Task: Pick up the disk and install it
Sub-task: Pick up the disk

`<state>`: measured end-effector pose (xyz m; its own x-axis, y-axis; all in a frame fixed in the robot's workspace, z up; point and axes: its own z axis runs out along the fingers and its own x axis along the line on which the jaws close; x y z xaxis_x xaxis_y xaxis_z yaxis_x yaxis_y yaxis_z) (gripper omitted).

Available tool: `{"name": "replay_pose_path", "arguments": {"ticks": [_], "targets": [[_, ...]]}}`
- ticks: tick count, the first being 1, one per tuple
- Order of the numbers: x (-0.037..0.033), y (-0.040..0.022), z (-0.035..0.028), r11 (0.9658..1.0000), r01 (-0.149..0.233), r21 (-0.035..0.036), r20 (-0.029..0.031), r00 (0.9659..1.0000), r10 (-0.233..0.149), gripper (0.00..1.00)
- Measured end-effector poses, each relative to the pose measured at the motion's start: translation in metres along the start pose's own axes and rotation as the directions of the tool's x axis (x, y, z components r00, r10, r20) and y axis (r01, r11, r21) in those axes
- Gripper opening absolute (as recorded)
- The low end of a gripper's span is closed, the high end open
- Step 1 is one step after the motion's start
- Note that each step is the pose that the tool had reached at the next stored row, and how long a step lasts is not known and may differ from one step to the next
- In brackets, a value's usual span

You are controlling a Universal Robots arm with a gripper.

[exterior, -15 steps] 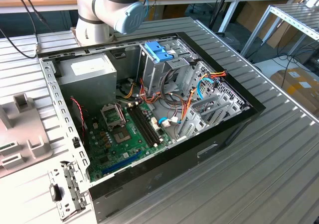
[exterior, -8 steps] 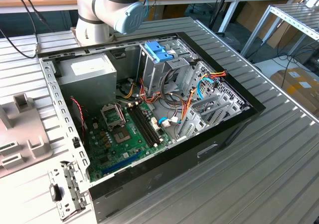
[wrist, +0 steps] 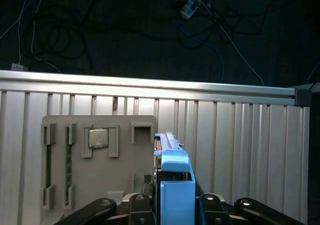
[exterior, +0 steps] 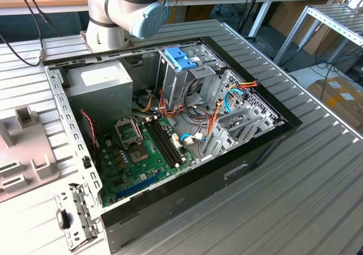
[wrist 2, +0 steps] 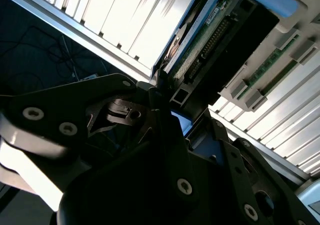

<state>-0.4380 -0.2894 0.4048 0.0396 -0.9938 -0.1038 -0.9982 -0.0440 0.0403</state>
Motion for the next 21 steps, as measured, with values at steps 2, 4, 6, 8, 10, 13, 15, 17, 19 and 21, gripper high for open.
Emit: {"name": "replay_pose_path", "arguments": {"ticks": [2, 4, 6, 8, 10, 13, 15, 17, 19, 21], "targets": [[-0.0001, 0.0000, -0.0011, 1.0000, 0.000, 0.0001, 0.0009, 1.0000, 0.000, 0.37], [-0.0002, 0.0001, -0.0021, 1.0000, 0.000, 0.0001, 0.0019, 1.0000, 0.000, 0.37], [-0.0004, 0.0001, -0.0035, 1.0000, 0.000, 0.0002, 0.0033, 1.0000, 0.000, 0.37], [-0.0005, 0.0002, -0.0048, 1.0000, 0.000, 0.0002, 0.0046, 1.0000, 0.000, 0.37], [-0.0006, 0.0002, -0.0060, 1.0000, 0.000, 0.0002, 0.0058, 1.0000, 0.000, 0.37], [-0.0008, 0.0003, -0.0079, 1.0000, 0.000, 0.0003, 0.0073, 1.0000, 0.000, 0.37], [-0.0009, 0.0004, -0.0090, 1.0000, 0.000, 0.0004, 0.0084, 1.0000, 0.000, 0.37], [-0.0011, 0.0004, -0.0100, 1.0000, 0.000, 0.0003, 0.0090, 1.0000, 0.000, 0.37], [-0.0012, 0.0004, -0.0111, 1.0000, 0.000, 0.0004, 0.0094, 1.0000, 0.000, 0.37], [-0.0012, 0.0005, -0.0119, 1.0000, 0.000, 0.0004, 0.0099, 1.0000, 0.000, 0.37]]}}
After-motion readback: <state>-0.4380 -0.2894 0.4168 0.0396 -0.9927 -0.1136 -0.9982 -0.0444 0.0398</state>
